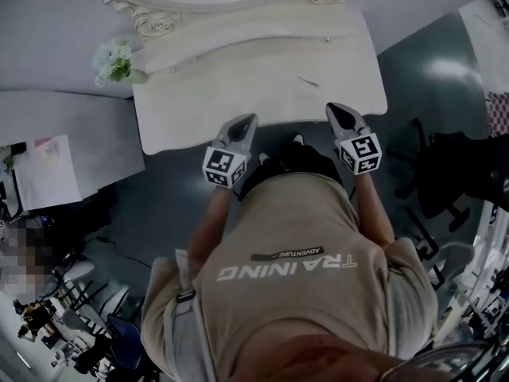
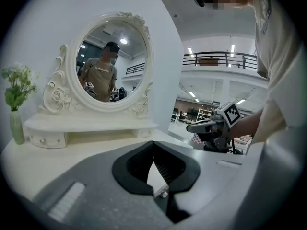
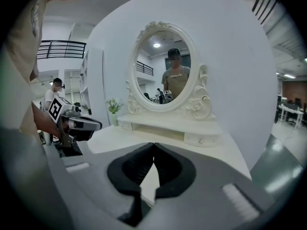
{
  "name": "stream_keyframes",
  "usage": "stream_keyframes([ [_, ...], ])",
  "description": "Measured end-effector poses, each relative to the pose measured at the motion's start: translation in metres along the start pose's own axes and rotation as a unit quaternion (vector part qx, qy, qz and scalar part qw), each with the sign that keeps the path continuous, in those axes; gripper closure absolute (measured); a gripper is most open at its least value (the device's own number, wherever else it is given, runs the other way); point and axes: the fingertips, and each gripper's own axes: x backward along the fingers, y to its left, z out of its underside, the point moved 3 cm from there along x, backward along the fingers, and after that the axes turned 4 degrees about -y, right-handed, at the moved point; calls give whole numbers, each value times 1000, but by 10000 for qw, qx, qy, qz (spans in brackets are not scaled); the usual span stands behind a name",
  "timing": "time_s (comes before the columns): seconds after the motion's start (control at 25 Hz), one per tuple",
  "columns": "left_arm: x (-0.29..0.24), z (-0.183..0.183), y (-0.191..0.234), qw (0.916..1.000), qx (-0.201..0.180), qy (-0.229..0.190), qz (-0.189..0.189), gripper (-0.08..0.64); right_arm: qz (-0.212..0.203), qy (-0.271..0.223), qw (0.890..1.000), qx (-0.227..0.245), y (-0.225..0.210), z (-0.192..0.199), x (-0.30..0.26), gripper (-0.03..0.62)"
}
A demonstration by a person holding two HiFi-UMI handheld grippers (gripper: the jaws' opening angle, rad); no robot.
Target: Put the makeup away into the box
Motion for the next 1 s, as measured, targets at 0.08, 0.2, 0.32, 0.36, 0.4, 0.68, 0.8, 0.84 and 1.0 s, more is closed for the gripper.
stream_keyframes([
  [0.08, -13, -5, 8, 10000, 31, -5, -71, 557, 12, -7, 10000, 20, -19, -6, -11, 591],
  [0.2, -35, -15, 20, 9995, 76, -51, -286, 557, -73, -21, 9996, 259, -47, -14, -35, 591],
  [0.32, -58, -25, 30, 9987, 148, -95, -475, 557, -214, 7, 9993, 292, -76, -19, -63, 591],
  [0.36, -67, -29, 32, 9986, 147, -118, -497, 557, -236, 22, 9993, 289, -87, -20, -73, 591],
  [0.4, -76, -33, 34, 9986, 133, -134, -500, 557, -231, 43, 9993, 285, -97, -21, -81, 591],
  [0.68, -111, -39, 45, 9977, 117, -122, -653, 557, 36, 360, 9993, -136, -162, 6, -132, 591],
  [0.8, -119, -40, 50, 9962, 159, -159, -837, 557, 206, 601, 9977, -238, -190, 21, -156, 589],
  [0.84, -122, -39, 50, 9960, 176, -150, -864, 557, 290, 665, 9969, -299, -200, 25, -163, 582],
  [1.0, -137, -34, 48, 9961, 246, -92, -838, 557, 508, 919, 9927, -594, -228, 40, -185, 494],
])
